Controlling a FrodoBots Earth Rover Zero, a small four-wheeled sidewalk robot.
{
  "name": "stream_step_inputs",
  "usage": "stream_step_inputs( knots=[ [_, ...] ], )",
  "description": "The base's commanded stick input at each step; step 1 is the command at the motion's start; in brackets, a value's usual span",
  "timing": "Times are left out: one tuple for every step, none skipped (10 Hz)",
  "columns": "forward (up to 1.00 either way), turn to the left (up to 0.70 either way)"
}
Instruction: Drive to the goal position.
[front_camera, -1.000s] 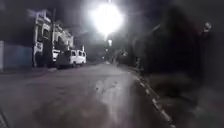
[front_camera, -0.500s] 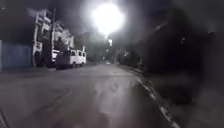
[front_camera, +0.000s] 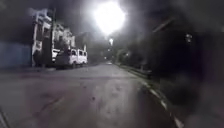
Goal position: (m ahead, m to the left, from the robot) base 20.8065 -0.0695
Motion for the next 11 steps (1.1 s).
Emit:
stream_step_inputs(
  knots=[
    [0.7, -0.35],
    [0.7, -0.35],
    [0.7, -0.35],
    [0.7, -0.35],
    [0.7, -0.35],
    [0.7, -0.19],
    [0.7, -0.08],
    [0.7, 0.0],
    [0.7, 0.0],
    [0.7, 0.0],
    [0.7, 0.0]
  ],
)
